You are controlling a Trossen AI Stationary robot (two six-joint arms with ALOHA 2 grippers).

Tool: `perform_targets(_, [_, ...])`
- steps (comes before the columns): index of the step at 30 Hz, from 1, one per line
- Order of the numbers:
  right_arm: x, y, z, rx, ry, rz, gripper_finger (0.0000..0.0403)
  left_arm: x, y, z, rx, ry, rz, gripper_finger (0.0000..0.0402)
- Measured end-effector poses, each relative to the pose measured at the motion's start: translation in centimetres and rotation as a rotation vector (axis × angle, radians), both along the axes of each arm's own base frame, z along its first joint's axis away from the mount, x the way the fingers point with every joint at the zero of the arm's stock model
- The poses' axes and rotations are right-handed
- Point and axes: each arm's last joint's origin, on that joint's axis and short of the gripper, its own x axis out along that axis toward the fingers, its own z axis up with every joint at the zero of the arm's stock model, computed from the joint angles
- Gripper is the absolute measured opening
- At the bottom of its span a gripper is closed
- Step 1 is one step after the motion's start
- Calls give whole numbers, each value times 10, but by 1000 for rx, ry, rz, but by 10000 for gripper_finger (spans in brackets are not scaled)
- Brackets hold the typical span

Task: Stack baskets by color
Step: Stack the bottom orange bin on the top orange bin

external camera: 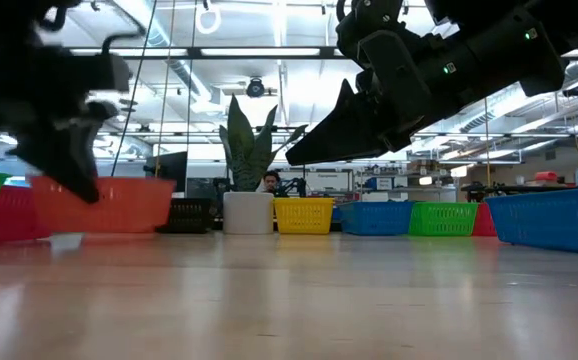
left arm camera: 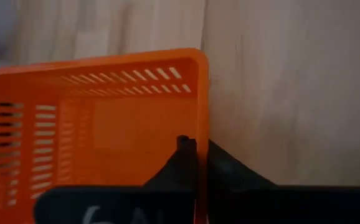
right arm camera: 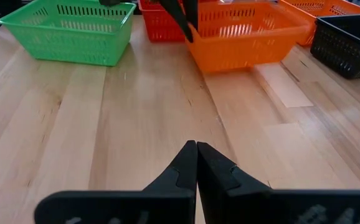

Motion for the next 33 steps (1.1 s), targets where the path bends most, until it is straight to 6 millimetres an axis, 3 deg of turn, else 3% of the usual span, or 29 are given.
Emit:
perform_targets(3, [0, 0, 0, 1, -1, 0, 10, 7, -3, 24, 43, -35, -32, 10])
perform_targets(7, [0, 0, 0, 2, -2, 0, 10, 10, 1, 62, 229, -6, -20, 9])
perform_targets(13, [0, 0, 0, 3, -3, -1, 10, -3, 46, 90, 403, 182, 140, 9])
perform_targets(19, [0, 0, 0, 1, -3, 0, 10, -28, 113, 78, 397, 288, 254, 9])
perform_targets(23, [0, 0, 0, -4, -2, 2, 10, -40, 149, 67, 296, 237, 227, 9])
perform_targets(27, [0, 0, 0, -4, -2, 2, 10, -46, 178, 57, 240, 147, 132, 12])
perform_targets(33, [0, -1, 0, 14, -6, -7, 10, -56, 204, 43, 175, 125, 159, 11])
